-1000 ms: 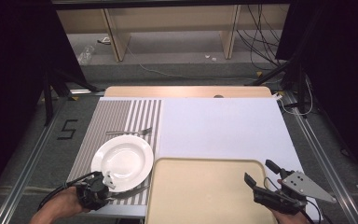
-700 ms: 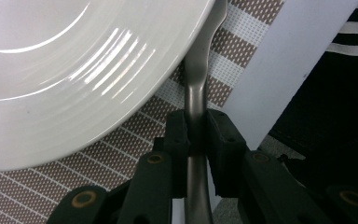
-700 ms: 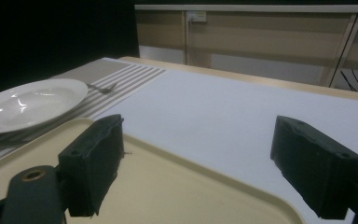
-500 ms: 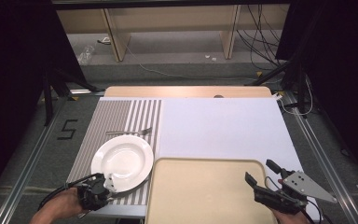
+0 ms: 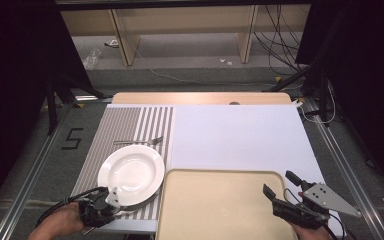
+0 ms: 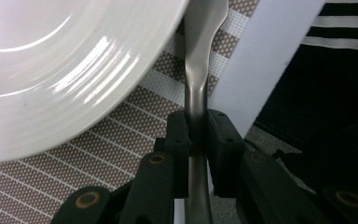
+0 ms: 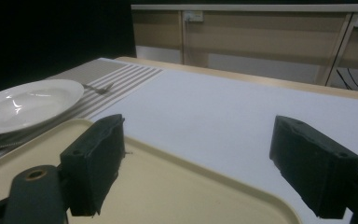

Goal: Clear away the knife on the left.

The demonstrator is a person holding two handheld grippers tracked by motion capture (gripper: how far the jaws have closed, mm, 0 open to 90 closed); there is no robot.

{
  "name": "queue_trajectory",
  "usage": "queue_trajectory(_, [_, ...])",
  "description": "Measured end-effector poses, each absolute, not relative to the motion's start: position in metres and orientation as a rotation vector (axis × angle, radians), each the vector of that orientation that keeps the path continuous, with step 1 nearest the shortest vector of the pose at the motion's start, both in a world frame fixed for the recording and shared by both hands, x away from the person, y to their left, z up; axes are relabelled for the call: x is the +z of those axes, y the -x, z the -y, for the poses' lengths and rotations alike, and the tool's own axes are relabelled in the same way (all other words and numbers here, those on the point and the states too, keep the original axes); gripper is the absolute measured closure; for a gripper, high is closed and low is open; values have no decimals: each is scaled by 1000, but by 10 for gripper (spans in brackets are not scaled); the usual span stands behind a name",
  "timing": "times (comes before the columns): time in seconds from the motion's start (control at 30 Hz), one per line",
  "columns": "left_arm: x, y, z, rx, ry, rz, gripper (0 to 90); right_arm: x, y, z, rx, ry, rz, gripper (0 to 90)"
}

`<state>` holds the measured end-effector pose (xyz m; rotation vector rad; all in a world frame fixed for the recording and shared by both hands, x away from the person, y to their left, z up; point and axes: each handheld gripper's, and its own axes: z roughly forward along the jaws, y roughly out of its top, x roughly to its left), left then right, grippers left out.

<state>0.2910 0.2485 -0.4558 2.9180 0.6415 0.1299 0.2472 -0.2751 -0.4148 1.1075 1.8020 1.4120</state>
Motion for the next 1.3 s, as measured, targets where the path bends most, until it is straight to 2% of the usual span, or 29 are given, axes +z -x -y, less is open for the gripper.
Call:
queue_trajectory(0.37, [-442, -281, -243, 109, -2856, -609, 797, -415, -247, 275, 1412, -1107, -1804, 189])
queue_trajectory(0.5, [-435, -282, -237, 65, -2756, -635, 796, -415, -247, 275, 1413, -1107, -1804, 189])
queue_trajectory(0.87, [-423, -289, -217, 56, -2578, -691, 798, -414, -247, 275, 1414, -1106, -1804, 189])
queue_trajectory(1.0, [-419, -292, -210, 4, -2502, -697, 797, -414, -247, 275, 1414, -1107, -1805, 189])
queue_trajectory(1.3, [-414, -296, -183, -20, -2489, -651, 798, -414, -247, 275, 1418, -1106, -1802, 190])
